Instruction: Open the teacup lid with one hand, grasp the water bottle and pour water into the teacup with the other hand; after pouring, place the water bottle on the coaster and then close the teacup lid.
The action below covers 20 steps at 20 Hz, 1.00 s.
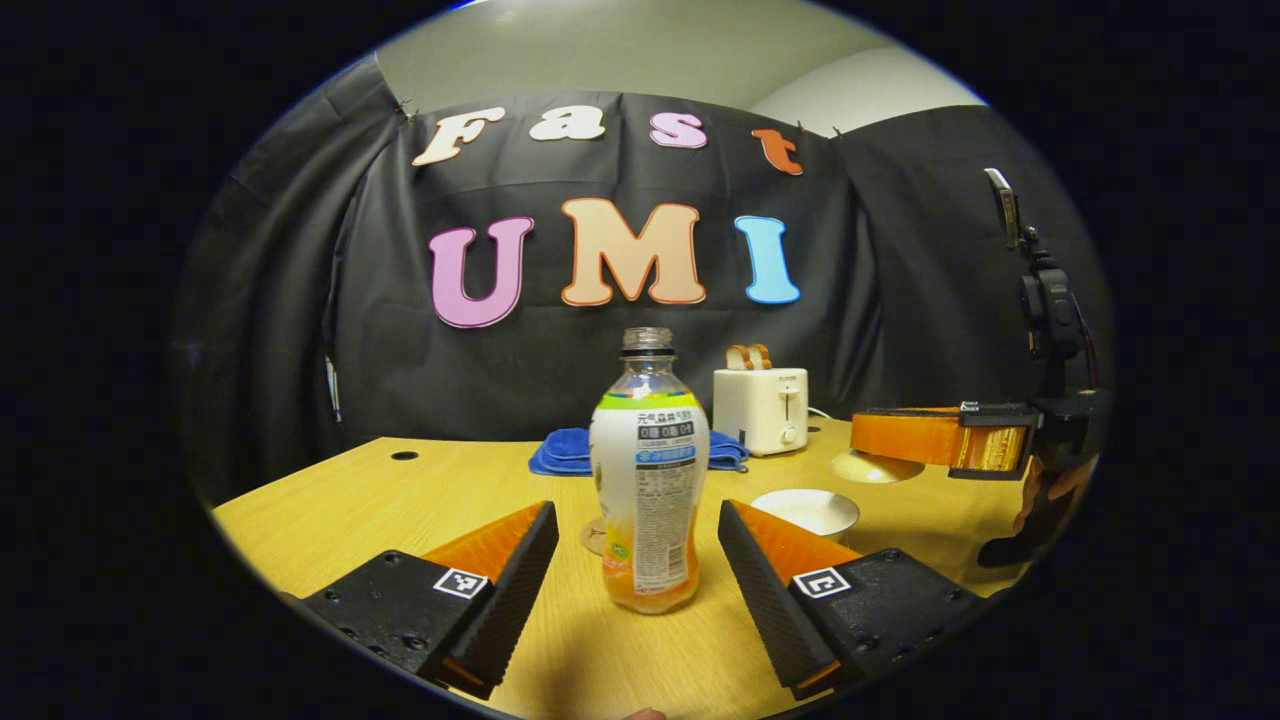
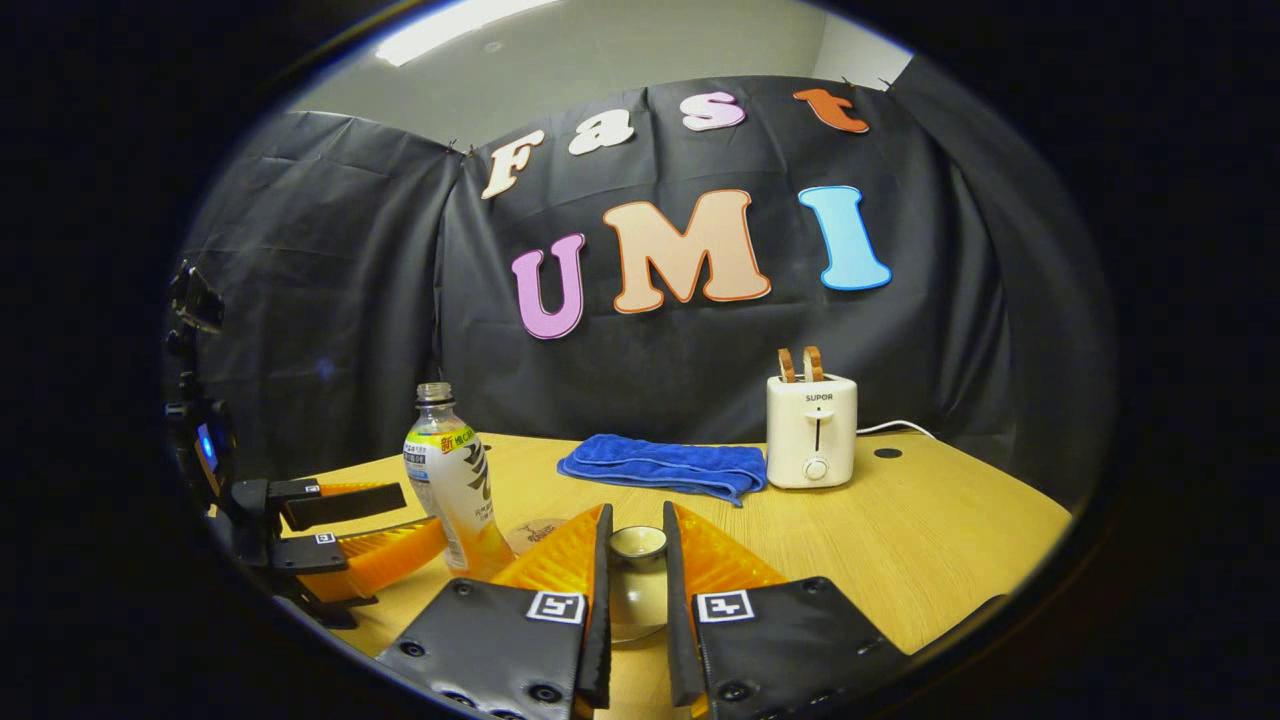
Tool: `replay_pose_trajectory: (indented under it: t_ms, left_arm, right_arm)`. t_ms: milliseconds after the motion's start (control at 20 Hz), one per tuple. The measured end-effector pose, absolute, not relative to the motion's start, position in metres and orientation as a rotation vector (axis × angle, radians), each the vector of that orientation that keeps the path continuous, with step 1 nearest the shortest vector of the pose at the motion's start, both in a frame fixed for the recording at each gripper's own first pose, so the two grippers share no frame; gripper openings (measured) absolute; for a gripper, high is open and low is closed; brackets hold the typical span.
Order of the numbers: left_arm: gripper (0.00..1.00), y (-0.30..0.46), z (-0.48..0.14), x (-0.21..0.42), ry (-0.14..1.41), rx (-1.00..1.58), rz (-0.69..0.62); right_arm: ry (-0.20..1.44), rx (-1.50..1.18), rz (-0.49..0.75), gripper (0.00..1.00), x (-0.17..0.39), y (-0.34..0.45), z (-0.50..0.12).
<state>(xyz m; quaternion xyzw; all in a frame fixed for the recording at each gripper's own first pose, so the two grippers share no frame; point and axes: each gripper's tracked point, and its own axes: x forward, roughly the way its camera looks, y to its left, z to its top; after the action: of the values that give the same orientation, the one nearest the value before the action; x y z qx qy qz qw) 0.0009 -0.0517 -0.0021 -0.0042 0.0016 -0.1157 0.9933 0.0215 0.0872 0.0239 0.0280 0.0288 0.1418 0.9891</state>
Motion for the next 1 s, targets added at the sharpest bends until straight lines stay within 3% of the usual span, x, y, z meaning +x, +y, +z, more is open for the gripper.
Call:
replay_pose_trajectory:
  t_ms: [600,850,1000]
  left_arm:
    - [0.92,-0.065,-0.016,0.04,0.088,0.025,-0.25]
    - [0.68,-0.06,-0.017,0.046,0.093,0.015,-0.212]
    - [0.63,-0.059,-0.018,0.046,0.097,0.024,-0.204]
  right_arm:
    - [0.04,0.075,0.259,0.26,0.009,0.057,0.03]
    - [0.014,0.113,0.248,0.26,0.006,0.044,0.046]
    - [0.002,0.124,0.245,0.27,0.004,0.038,0.053]
